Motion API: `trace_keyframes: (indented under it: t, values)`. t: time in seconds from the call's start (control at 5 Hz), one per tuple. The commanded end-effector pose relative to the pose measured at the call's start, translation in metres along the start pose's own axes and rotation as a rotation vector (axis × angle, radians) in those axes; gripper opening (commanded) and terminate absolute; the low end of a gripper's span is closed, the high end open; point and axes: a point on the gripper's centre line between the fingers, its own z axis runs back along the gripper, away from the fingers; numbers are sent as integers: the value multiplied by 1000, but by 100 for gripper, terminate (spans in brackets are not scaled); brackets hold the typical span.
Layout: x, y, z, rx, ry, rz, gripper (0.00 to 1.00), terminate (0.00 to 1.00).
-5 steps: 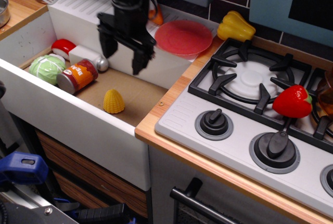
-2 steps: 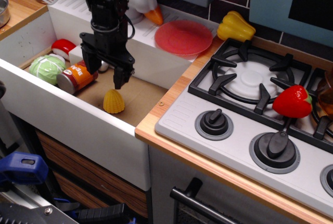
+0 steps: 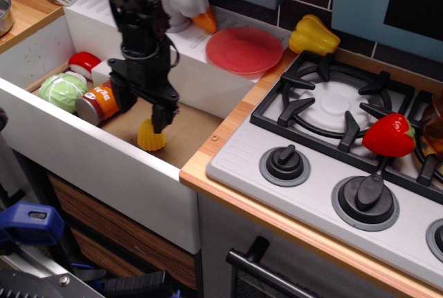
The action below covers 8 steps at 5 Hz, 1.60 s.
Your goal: Put corn on plate
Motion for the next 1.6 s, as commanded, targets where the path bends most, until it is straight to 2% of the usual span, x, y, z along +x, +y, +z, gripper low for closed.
trace_keyframes:
  t: [0.0,0.4,0.6,0.8,1.0,1.2,1.4]
  values:
    - [3,3,-6,5,-60,5,100,0]
    - [4,2,-6,-8,-98,16,100,0]
    - [5,2,-5,-27,-94,33,100,0]
    - [5,2,-5,-40,-96,61,0,0]
    - [6,3,-4,-50,-108,80,0,0]
    - [5,3,-5,-36,-100,65,0,0]
    - [27,0,44,29,-100,33,0,0]
